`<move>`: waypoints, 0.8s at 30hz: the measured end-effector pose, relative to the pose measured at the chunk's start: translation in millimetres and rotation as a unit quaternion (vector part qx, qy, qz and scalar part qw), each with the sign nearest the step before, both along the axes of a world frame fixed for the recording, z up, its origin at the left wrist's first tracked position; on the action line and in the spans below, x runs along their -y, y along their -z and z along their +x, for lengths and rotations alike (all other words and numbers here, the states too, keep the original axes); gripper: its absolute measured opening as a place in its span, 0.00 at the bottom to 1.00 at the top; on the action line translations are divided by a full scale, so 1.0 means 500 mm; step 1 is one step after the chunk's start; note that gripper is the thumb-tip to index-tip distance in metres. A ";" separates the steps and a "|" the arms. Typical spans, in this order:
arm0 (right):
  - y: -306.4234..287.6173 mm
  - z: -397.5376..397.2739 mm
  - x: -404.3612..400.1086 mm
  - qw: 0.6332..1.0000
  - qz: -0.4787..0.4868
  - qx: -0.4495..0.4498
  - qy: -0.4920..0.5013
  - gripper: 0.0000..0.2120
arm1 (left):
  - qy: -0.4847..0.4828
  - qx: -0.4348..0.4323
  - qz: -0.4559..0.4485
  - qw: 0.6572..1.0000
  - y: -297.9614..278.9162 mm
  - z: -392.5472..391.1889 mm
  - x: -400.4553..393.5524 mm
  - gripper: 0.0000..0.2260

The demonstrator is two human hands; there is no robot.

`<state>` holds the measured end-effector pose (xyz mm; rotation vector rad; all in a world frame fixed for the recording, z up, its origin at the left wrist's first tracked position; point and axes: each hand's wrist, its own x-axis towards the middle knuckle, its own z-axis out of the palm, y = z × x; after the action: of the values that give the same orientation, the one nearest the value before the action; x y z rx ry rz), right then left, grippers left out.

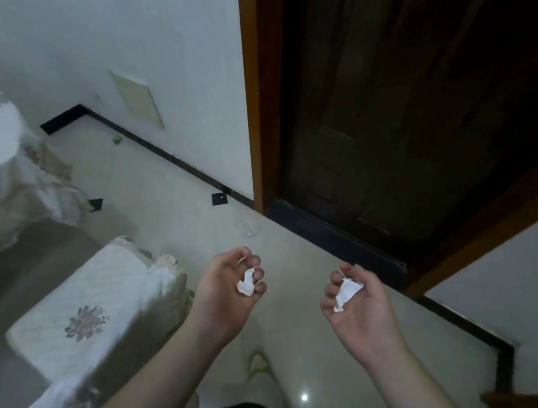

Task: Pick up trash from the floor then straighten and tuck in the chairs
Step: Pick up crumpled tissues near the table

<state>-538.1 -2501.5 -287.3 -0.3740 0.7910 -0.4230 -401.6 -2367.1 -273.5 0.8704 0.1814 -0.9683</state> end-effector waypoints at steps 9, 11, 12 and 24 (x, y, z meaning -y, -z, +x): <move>-0.006 0.281 0.130 0.993 -0.015 -0.001 -0.117 0.06 | -0.074 -0.008 -0.058 0.996 -0.001 0.226 0.092 0.03; -0.017 0.341 0.157 0.992 -0.021 -0.002 -0.127 0.06 | -0.088 -0.020 -0.053 0.994 0.001 0.272 0.112 0.03; -0.020 0.370 0.170 0.991 -0.023 0.001 -0.130 0.05 | -0.094 -0.025 -0.047 0.994 0.003 0.295 0.122 0.03; 0.048 0.613 0.303 0.979 0.003 -0.042 -0.199 0.05 | -0.150 -0.169 0.100 0.969 0.121 0.495 0.250 0.08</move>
<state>-231.4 -2653.0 -311.4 -0.5342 0.7762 -0.0310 -154.0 -2492.3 -334.3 0.8259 0.6940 -0.8153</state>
